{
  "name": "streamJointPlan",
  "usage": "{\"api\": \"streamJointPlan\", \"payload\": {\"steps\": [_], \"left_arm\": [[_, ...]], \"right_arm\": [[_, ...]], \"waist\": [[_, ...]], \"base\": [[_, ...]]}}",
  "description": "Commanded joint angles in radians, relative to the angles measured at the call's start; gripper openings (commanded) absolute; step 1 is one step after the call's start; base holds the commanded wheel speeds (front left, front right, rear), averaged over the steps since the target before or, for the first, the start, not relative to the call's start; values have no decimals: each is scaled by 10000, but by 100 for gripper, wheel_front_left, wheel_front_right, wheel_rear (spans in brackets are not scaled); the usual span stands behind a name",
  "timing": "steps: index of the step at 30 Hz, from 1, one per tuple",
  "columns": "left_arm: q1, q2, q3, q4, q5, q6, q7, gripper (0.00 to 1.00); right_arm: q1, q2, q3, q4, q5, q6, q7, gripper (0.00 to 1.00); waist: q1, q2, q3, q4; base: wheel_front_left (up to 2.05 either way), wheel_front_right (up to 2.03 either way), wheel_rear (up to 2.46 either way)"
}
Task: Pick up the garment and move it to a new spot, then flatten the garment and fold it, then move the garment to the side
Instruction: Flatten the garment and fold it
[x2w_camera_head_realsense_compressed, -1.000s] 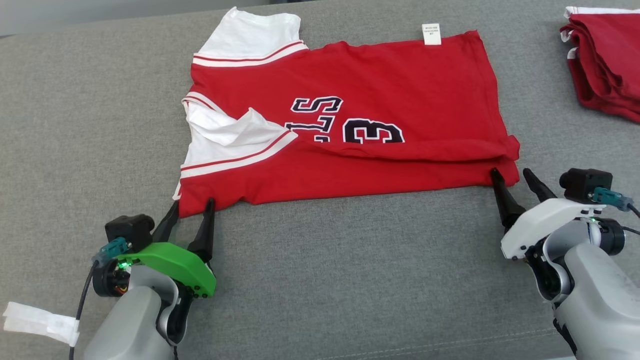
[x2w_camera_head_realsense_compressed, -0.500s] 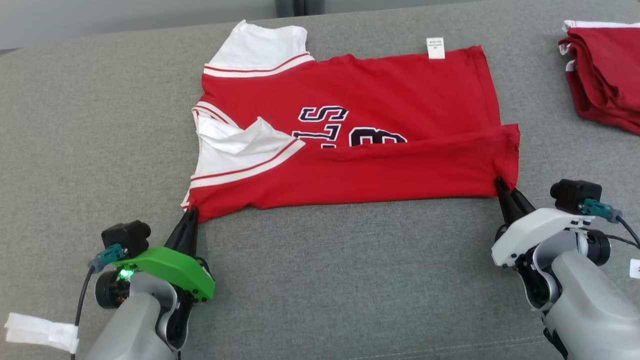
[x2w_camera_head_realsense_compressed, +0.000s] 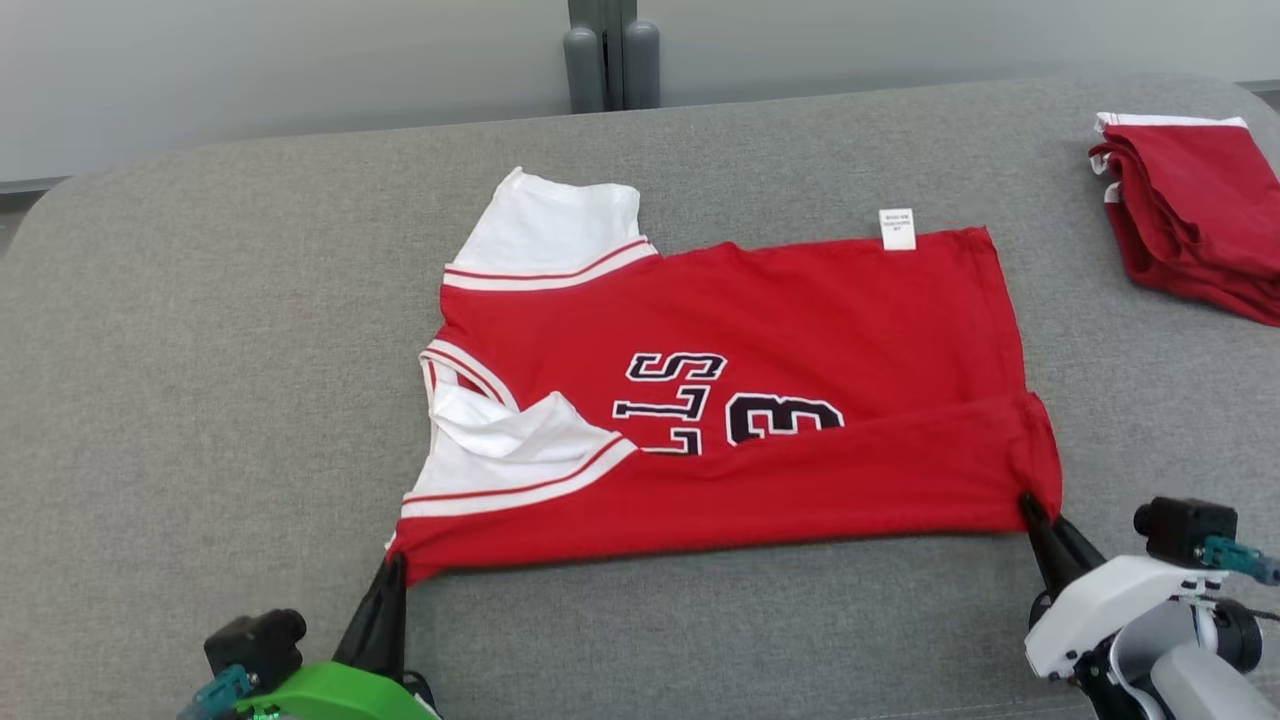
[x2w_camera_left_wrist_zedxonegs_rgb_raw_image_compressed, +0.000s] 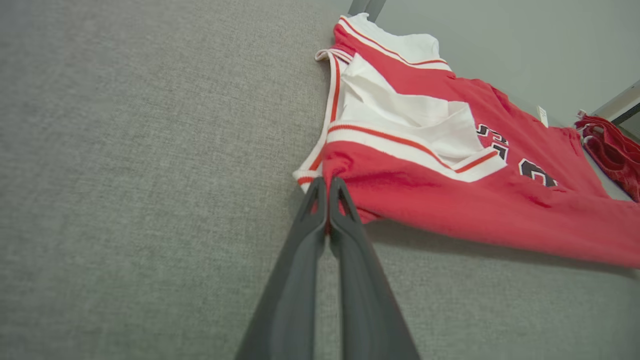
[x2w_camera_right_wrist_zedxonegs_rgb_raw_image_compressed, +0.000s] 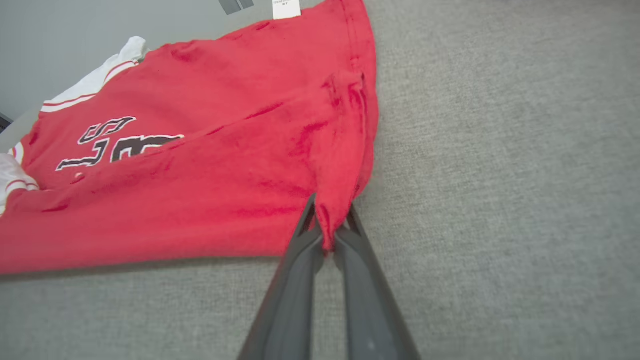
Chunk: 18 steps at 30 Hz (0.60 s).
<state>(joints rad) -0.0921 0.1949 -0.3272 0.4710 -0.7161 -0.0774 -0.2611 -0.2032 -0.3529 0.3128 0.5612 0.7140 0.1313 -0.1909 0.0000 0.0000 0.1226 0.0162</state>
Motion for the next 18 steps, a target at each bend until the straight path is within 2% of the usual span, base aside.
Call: {"api": "streamJointPlan", "payload": {"steps": [1,5,6,7,8,9,10,18], "left_arm": [[318,-4,61,-180,131,92,-49,0],[615,-51,-102,-372,201,170,-49,0],[618,-77,-109,-381,202,190,-49,0],[590,-73,-90,-405,266,235,-50,0],[549,-69,-56,-456,329,284,-50,36],[513,-80,-4,-510,392,306,-48,90],[499,-86,29,-528,437,341,-48,100],[157,-88,775,-1305,959,480,-40,100]], "right_arm": [[385,31,-118,-181,97,-11,129,0],[946,182,-444,-565,11,-11,303,0],[1020,232,-528,-640,-42,-11,316,18],[1073,264,-626,-733,-186,-11,262,61],[1094,293,-710,-795,-295,-11,250,100],[1100,343,-805,-896,-439,-11,240,100],[1097,402,-897,-983,-562,-11,230,100],[773,762,-1868,-2001,-1888,-8,-200,100]], "waist": [[0,0,-40,64],[0,0,-106,132],[0,0,-126,135],[0,0,-155,130],[0,0,-174,121],[0,0,-201,100],[0,0,-223,73],[0,0,-385,-135]], "base": [[0,0,0],[0,0,0],[0,0,0],[0,0,0],[0,0,0],[0,0,0],[0,0,0],[0,0,0]]}}
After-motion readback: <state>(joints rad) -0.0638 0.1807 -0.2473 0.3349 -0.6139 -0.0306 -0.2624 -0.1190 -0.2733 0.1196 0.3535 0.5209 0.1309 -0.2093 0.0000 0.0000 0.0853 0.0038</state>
